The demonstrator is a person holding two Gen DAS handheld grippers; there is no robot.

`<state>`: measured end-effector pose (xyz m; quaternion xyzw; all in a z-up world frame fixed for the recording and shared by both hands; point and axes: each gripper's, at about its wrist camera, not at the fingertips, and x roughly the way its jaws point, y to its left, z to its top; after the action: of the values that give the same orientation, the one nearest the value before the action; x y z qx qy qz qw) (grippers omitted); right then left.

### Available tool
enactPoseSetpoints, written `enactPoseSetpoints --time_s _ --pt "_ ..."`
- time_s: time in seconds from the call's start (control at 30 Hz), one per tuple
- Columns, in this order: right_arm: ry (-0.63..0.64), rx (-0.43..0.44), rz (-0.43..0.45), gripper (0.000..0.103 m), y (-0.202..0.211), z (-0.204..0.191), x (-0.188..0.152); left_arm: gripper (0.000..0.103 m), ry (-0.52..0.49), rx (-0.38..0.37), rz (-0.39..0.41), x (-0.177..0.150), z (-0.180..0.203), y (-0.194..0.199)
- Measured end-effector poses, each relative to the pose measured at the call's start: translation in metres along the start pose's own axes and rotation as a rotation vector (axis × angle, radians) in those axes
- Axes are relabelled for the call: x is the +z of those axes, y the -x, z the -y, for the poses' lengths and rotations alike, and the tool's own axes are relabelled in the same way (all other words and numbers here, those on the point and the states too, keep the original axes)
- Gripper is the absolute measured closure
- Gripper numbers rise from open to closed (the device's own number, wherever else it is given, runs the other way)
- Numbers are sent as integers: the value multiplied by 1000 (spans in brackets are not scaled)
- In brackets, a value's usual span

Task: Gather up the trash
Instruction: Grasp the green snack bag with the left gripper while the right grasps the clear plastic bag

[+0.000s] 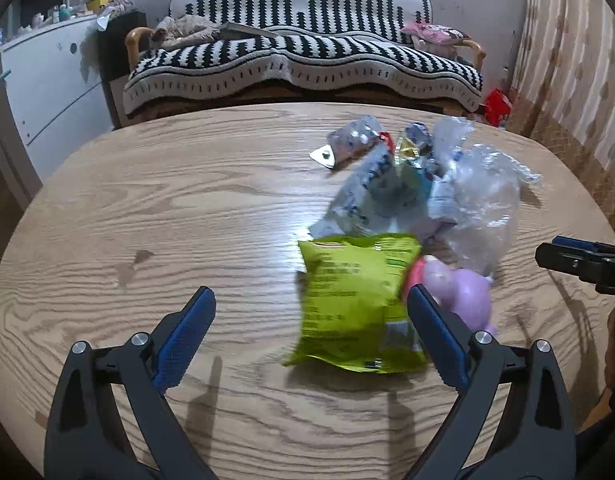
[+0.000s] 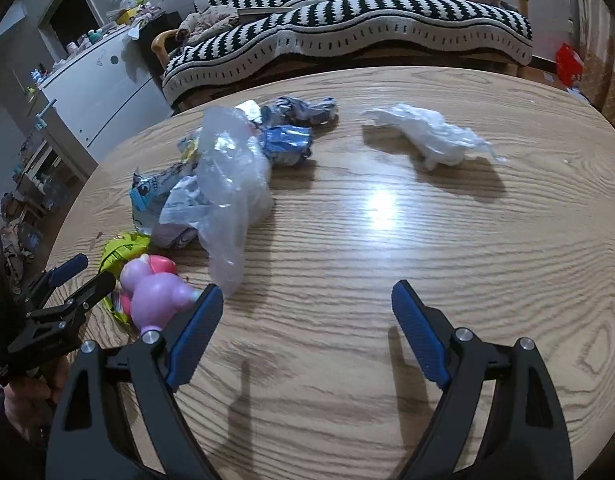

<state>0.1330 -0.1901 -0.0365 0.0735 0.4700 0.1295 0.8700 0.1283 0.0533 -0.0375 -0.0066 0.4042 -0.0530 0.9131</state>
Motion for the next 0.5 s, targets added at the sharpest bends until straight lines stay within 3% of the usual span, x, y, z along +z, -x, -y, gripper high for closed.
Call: enactPoseSetpoints --time_s 0.23,0.3,0.37,0.5 --pt "-7 31 1 20 -19 -13 11 11 -9 -18 -19 -2 3 -12" --pt "-14 34 2 20 -25 -15 13 25 3 -58 -29 -2 1 -13" --pt "-21 42 -2 20 -30 -16 15 50 -8 -77 -38 -3 2 -13" --pt "-34 63 -3 20 -38 -19 18 56 -46 -76 -46 -7 6 -11"
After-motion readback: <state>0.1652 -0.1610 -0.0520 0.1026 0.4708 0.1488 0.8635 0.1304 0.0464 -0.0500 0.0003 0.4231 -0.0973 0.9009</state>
